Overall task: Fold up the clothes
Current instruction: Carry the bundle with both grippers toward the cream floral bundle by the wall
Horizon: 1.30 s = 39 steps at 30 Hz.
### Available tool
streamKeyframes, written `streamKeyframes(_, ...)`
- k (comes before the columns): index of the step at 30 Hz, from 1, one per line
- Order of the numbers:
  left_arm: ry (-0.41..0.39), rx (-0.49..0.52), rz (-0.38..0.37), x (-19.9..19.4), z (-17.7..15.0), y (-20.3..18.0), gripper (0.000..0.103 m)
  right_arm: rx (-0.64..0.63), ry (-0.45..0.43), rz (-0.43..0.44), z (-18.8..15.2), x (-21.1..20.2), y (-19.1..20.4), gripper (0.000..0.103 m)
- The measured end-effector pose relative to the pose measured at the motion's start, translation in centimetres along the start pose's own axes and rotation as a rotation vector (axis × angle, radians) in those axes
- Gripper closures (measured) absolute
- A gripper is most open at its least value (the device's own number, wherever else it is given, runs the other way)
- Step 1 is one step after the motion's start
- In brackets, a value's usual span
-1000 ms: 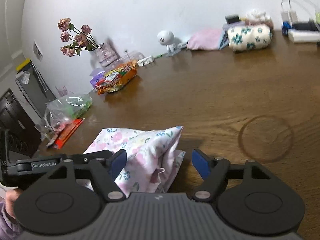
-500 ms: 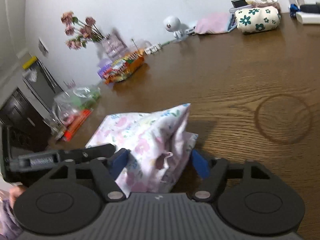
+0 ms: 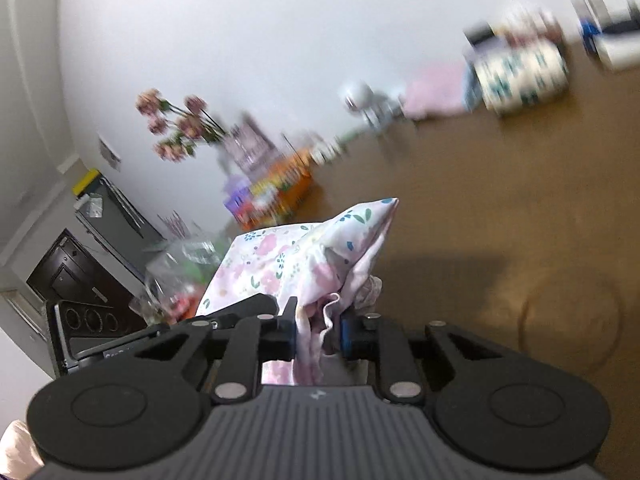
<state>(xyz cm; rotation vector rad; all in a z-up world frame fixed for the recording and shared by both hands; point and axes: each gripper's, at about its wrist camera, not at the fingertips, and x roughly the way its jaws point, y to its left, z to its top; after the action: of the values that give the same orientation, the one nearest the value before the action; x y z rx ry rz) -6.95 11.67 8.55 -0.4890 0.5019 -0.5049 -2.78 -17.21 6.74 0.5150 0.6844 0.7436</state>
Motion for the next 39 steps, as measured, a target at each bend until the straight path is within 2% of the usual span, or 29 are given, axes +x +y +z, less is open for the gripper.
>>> streamKeyframes(9, -0.095, 0.144, -0.059, 0.5, 6.4, -4.8, 0.078, -0.09, -0.112, -0.005, 6.8, -2.9, 3.9, 0.085)
streamKeyframes(13, -0.109, 0.141, -0.103, 1.8, 9.1, -6.1, 0.078, -0.128, -0.142, -0.033, 9.8, -4.3, 5.6, 0.085)
streamKeyframes(18, -0.089, 0.102, -0.162, 5.0, 13.5, -7.0, 0.078, -0.135, -0.088, -0.066, 16.2, -5.2, 5.7, 0.085)
streamKeyframes(25, -0.082, 0.076, -0.17, 11.0, 20.1, -7.5, 0.078, -0.184, -0.052, -0.158, 25.8, -4.5, 5.5, 0.085)
streamKeyframes(27, -0.074, 0.066, -0.163, 13.5, 21.0, -6.9, 0.078, -0.193, -0.048, -0.174, 27.9, -3.7, 4.4, 0.085)
streamKeyframes(31, -0.053, 0.025, -0.137, 19.9, 21.6, -4.6, 0.078, -0.151, 0.001, -0.216, 31.9, -0.5, -0.7, 0.084)
streamKeyframes(35, -0.021, 0.0, -0.095, 27.3, 20.8, -1.7, 0.08, -0.093, 0.064, -0.28, 35.2, 3.4, -7.0, 0.083)
streamKeyframes(39, 0.022, -0.083, -0.063, 34.2, 19.1, 2.6, 0.081, -0.04, 0.131, -0.362, 36.7, 8.2, -13.9, 0.083)
